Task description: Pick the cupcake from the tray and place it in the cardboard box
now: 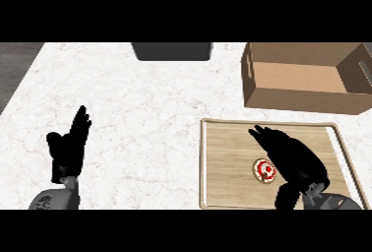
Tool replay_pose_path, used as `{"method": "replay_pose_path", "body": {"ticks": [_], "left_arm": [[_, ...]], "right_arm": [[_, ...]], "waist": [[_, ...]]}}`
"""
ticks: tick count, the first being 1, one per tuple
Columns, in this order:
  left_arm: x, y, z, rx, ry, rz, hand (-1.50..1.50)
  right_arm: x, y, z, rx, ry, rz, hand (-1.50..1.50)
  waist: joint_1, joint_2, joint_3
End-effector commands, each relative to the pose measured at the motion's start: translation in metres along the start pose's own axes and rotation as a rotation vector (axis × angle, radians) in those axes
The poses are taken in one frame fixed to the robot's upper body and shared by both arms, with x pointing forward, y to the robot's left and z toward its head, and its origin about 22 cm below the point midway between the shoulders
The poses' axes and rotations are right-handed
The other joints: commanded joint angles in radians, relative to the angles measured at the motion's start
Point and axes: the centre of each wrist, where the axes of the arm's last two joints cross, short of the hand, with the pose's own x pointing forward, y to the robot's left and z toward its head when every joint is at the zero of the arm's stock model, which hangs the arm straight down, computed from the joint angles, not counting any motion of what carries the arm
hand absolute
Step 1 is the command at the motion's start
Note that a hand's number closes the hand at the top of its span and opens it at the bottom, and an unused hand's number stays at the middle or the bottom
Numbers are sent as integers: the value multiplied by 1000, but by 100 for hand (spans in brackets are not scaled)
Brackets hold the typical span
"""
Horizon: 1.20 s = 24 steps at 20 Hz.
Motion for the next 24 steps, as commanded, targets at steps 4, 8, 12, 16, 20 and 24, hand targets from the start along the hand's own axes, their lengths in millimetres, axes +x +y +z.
{"method": "replay_pose_path", "body": {"ticks": [4,8,12,16,20,24], "left_arm": [[-2,0,10,12,-20,-2,0],[32,6,2,-22,-12,-7,0],[13,-7,2,16,-13,5,0],[15,-22,-4,18,-6,2,0],[-4,-2,-1,22,-12,3,0],[0,-2,-5,0,6,10,0]], "right_arm": [[11,16,-19,-11,-7,-3,-150],[-5,23,-23,0,-3,-8,-150],[-1,32,-21,12,-91,23,150],[9,14,-27,-127,-152,20,150],[-2,22,-40,-145,-153,14,150],[-19,19,-13,-119,-217,60,150]], "waist": [[1,0,0],[3,0,0],[-1,0,0],[-1,0,0],[1,0,0],[-2,-1,0]]}}
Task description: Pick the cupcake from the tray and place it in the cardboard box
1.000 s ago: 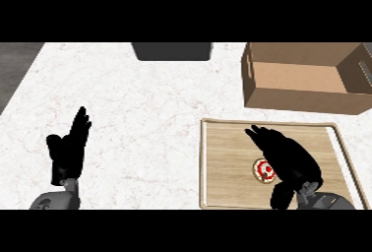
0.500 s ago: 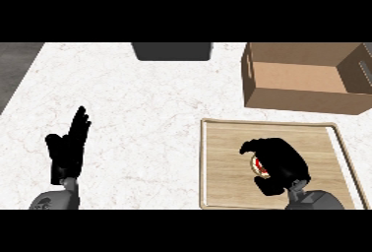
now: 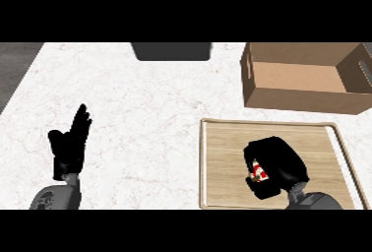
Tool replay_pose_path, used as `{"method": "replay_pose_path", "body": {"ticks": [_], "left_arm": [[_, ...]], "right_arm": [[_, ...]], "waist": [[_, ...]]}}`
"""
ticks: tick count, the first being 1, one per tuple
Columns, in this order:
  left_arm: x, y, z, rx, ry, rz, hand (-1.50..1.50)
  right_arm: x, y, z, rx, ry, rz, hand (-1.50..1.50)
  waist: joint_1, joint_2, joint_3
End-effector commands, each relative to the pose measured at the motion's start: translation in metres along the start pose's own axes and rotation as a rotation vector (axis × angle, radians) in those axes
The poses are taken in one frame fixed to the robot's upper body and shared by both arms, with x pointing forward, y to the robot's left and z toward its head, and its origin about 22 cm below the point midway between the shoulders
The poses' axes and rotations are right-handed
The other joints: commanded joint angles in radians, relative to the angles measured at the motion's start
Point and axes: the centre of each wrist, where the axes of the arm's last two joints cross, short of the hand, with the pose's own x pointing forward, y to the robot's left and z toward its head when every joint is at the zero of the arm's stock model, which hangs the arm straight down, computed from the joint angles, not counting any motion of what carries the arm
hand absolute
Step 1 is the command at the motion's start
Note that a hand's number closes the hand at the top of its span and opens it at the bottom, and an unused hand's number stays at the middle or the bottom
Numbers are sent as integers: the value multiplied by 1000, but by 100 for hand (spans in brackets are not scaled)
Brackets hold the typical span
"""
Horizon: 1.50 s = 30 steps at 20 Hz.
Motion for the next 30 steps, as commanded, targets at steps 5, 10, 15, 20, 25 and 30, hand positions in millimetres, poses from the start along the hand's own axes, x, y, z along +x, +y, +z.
{"method": "replay_pose_path", "body": {"ticks": [5,10,15,20,25,30], "left_arm": [[7,14,-1,-4,2,0,0],[14,20,15,-6,-7,-3,0],[2,9,14,23,1,-4,0],[-2,1,14,8,18,9,0],[-2,24,12,13,2,6,0],[1,1,0,2,-5,1,0]], "right_arm": [[-40,28,71,60,-102,51,150],[-43,2,82,-50,-139,76,150],[-29,-29,129,-171,-231,62,150],[-22,-91,160,-323,-241,-30,150],[-43,-128,169,-447,-207,-71,150],[-74,-160,161,-500,-112,-53,150]], "waist": [[-7,-2,0],[-1,-2,0],[-15,-3,0],[-14,-2,-1],[-4,0,-1],[-2,1,-1]]}}
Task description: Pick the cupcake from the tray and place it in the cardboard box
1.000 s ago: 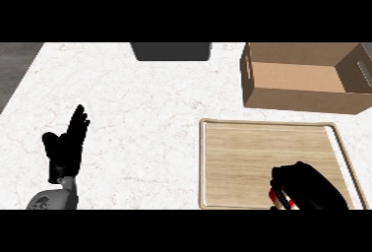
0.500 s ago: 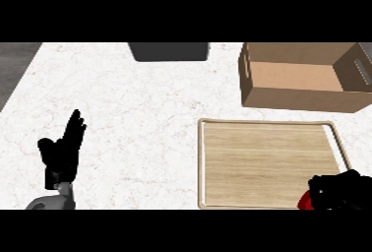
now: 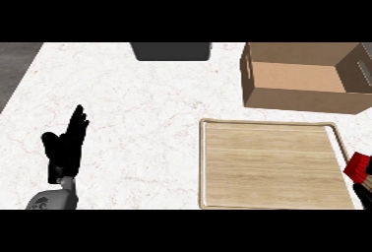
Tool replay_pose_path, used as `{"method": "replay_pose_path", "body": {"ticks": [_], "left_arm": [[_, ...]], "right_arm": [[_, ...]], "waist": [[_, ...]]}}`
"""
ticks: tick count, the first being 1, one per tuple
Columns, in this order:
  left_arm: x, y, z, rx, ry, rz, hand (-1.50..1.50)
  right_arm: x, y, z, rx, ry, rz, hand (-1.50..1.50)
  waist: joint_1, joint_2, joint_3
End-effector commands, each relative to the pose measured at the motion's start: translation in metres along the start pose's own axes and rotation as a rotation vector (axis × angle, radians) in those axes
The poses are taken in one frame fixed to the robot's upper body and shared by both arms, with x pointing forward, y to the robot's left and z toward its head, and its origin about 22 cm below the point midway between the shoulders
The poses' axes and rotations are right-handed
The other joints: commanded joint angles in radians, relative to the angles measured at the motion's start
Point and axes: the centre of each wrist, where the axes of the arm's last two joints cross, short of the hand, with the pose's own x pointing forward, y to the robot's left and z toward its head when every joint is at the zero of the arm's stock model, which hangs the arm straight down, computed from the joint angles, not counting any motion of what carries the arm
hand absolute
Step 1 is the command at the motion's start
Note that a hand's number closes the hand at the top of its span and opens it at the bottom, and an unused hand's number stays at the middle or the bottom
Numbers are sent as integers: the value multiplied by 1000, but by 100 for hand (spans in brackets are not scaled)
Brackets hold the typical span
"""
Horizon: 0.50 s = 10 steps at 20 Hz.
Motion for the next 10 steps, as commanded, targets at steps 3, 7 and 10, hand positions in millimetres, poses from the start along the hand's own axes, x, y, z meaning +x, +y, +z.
{"method": "replay_pose_path", "body": {"ticks": [3,7,10], "left_arm": [[-4,12,-6,6,-9,-8,0],[-10,-10,-3,-17,-1,17,0],[-3,4,2,-14,-4,0,0]], "right_arm": [[-23,-30,-27,-123,28,-27,150],[-41,-24,-67,-142,53,-40,150],[-70,-41,-78,-156,64,-81,150]], "waist": [[8,2,1],[13,3,1],[14,2,1]]}}
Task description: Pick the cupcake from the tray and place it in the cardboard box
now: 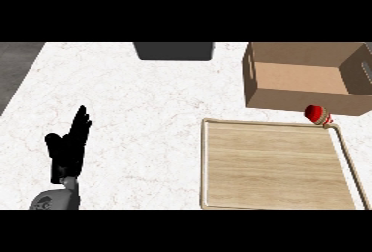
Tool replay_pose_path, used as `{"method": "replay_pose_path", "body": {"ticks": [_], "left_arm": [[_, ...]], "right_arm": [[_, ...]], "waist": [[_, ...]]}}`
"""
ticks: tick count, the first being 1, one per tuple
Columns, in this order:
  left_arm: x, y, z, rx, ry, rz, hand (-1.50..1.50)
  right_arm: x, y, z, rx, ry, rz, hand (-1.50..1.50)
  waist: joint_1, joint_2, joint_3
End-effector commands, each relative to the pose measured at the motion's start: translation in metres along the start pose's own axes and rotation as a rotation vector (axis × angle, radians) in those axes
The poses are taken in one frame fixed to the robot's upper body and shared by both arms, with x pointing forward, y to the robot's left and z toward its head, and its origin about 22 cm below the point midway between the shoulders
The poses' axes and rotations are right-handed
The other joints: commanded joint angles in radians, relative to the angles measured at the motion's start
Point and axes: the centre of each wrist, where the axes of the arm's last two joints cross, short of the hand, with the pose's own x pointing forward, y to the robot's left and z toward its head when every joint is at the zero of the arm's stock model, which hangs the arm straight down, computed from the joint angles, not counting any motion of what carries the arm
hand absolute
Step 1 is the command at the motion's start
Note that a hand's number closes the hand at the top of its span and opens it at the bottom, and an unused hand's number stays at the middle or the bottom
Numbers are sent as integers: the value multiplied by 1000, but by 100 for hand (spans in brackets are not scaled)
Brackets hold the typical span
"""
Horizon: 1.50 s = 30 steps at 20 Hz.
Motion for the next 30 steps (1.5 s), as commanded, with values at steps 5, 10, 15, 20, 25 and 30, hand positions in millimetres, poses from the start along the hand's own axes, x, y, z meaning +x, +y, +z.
{"method": "replay_pose_path", "body": {"ticks": [5,10,15,20,25,30], "left_arm": [[-5,0,11,-5,-9,-7,0],[4,-3,-10,11,4,9,0],[14,-11,-14,-27,-23,-8,0],[9,-10,-8,-22,-11,-7,0],[19,-21,0,-39,-31,3,0],[9,-21,-14,-46,-26,-7,0]], "right_arm": [[-40,40,-70,19,24,-63,150],[-52,56,-111,9,-1,-28,150],[-84,76,-128,8,33,67,150],[-105,117,-133,72,170,-85,-150],[-137,134,-107,74,156,-276,-150],[-132,114,-126,9,14,-498,-150]], "waist": [[18,3,1],[12,6,1],[27,12,1],[31,12,2],[48,18,5],[32,20,3]]}}
